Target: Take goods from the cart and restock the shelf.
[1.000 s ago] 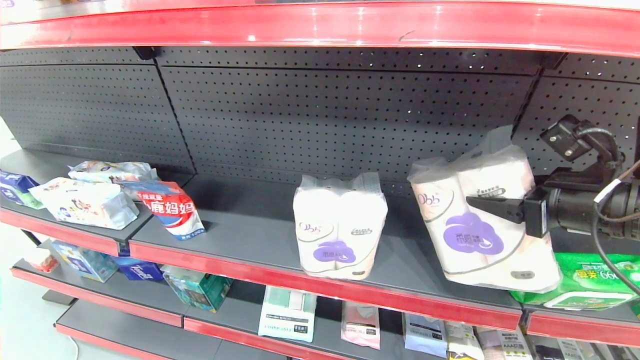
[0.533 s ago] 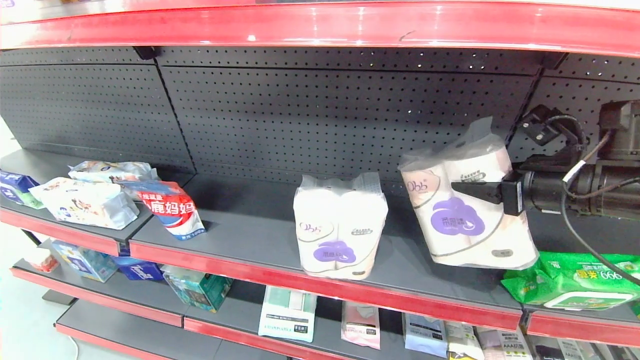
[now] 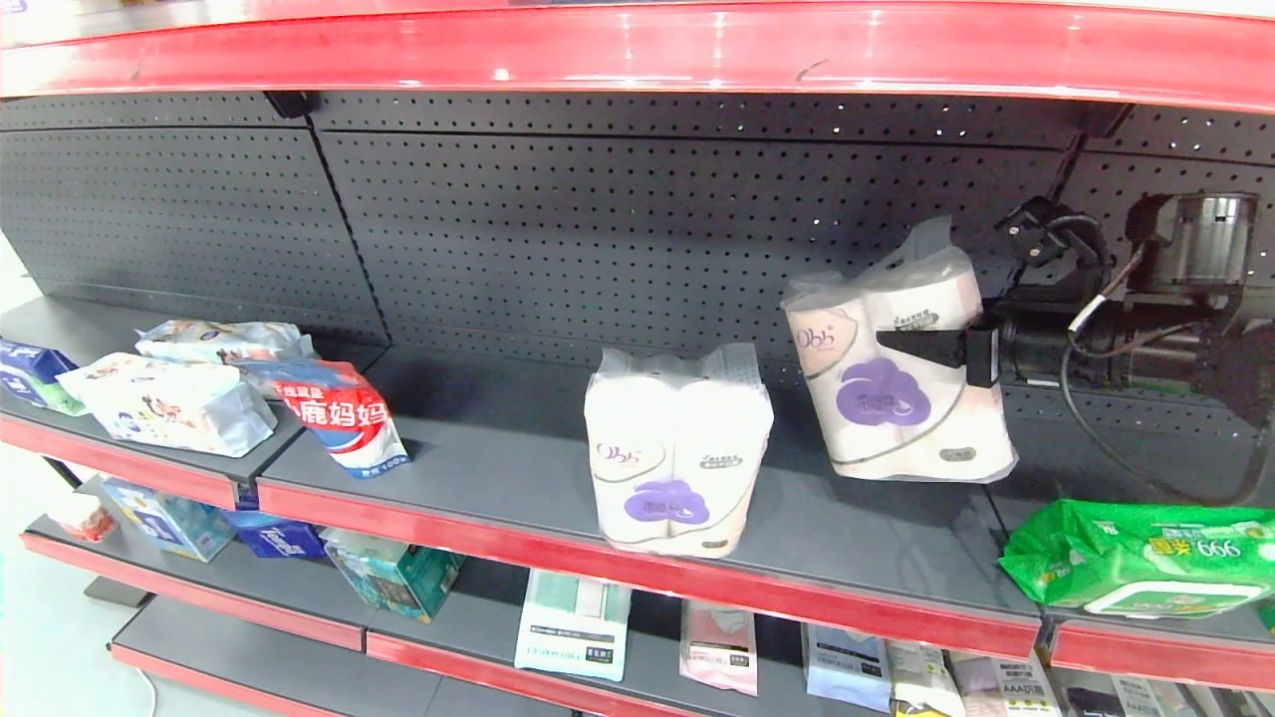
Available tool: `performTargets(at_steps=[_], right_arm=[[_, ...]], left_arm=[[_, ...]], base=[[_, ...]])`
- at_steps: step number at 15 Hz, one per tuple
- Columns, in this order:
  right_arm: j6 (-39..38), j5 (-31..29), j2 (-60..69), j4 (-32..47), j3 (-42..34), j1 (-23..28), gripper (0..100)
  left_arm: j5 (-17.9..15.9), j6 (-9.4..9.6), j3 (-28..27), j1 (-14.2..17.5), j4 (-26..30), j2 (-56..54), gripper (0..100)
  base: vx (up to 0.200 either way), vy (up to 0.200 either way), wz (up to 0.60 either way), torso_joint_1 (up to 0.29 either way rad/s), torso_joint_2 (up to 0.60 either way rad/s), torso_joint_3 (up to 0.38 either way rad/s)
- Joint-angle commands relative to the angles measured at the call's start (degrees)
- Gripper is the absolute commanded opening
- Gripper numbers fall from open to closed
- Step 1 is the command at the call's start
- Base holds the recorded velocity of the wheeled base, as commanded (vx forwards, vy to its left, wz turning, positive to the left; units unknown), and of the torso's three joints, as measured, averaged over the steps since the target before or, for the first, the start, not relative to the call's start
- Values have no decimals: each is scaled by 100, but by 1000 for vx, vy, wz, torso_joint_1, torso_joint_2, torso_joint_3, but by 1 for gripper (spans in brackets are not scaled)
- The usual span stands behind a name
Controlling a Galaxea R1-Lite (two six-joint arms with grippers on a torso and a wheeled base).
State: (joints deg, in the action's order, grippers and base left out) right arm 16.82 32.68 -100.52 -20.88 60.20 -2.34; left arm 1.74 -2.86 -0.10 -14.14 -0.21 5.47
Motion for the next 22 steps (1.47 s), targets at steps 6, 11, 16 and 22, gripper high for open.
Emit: performTargets(at_steps=[6,11,16,22], right_arm=[[-118,230,-1013,-12,1020,-241,0],[-443,265,-1215,-12,1521,-847,0],[-373,274,-1910,-30,2224,-1102,0],[-408,274,-2129,-47,2347,-1225,0]], left_arm=[[1,-4,1,-1,3,15,100],[1,-4,1,-1,-6,15,100],[1,-4,1,-1,-6,15,100],[1,-4,1,-1,-6,15,100]], base=[[0,0,0,0,0,0],[0,0,0,0,0,0],[0,0,0,0,0,0],[0,0,0,0,0,0]])
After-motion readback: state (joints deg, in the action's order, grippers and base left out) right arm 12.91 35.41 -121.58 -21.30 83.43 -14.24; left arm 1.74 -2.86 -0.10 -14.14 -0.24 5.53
